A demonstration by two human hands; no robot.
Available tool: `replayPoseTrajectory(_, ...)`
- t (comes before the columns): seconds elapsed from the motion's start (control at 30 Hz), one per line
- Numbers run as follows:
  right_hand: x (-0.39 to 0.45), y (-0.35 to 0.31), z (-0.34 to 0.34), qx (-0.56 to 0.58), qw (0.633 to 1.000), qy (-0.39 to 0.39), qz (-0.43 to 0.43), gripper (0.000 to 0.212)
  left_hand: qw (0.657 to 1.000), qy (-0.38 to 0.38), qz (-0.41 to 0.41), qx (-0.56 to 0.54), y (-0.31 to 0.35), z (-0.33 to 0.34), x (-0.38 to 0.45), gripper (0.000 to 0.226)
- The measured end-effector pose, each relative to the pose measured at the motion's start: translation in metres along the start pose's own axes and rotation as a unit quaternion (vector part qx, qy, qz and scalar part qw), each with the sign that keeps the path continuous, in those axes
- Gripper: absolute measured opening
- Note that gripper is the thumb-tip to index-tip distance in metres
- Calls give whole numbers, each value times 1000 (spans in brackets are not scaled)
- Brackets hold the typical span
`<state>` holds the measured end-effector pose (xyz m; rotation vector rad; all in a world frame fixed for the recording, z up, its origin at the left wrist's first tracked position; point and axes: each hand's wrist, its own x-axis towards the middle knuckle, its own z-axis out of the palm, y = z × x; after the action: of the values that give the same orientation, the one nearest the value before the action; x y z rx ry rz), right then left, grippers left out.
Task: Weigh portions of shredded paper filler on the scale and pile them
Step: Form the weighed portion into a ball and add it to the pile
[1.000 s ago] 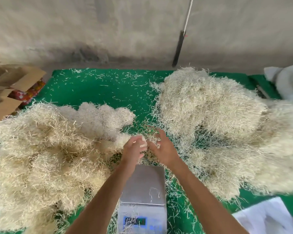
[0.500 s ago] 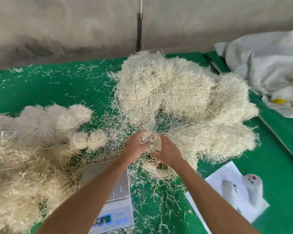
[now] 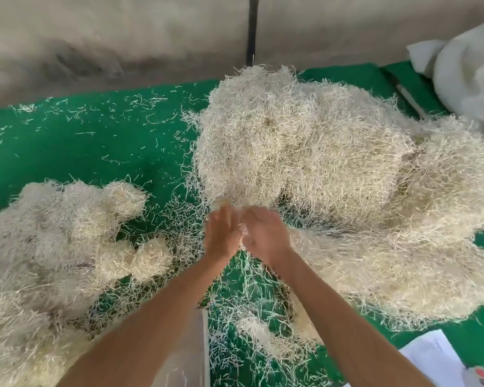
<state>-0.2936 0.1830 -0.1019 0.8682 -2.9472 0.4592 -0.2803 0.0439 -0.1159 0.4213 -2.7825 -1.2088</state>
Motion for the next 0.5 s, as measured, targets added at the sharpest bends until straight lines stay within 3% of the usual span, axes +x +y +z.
replayPoseTrajectory(0.07, 22, 3, 0, -27, 1000, 5, -5, 54, 998, -40, -23, -37, 0, 1, 16, 40)
replayPoseTrajectory(0.13, 35, 6, 7, -33, 996, -71, 34, 74, 984, -101, -95, -114, -2, 2, 19, 45)
replayPoseTrajectory(0.23, 31, 2, 23, -1, 987, -141, 82, 77, 974, -90, -152, -142, -11, 1, 16, 47)
replayPoseTrajectory(0.3, 17, -8, 31, 52, 987, -114, 98, 70, 984, -28, -140, -104, -23, -2, 12, 51)
replayPoseTrajectory(0.37, 4, -27, 30, 162, 977, -76, 120, 64, 978, 1, -140, -157, -24, -6, 6, 43)
replayPoseTrajectory(0.5, -17, -54, 13, 291, 954, 17, 67, 49, 899, -170, -244, -323, -3, -30, -12, 64)
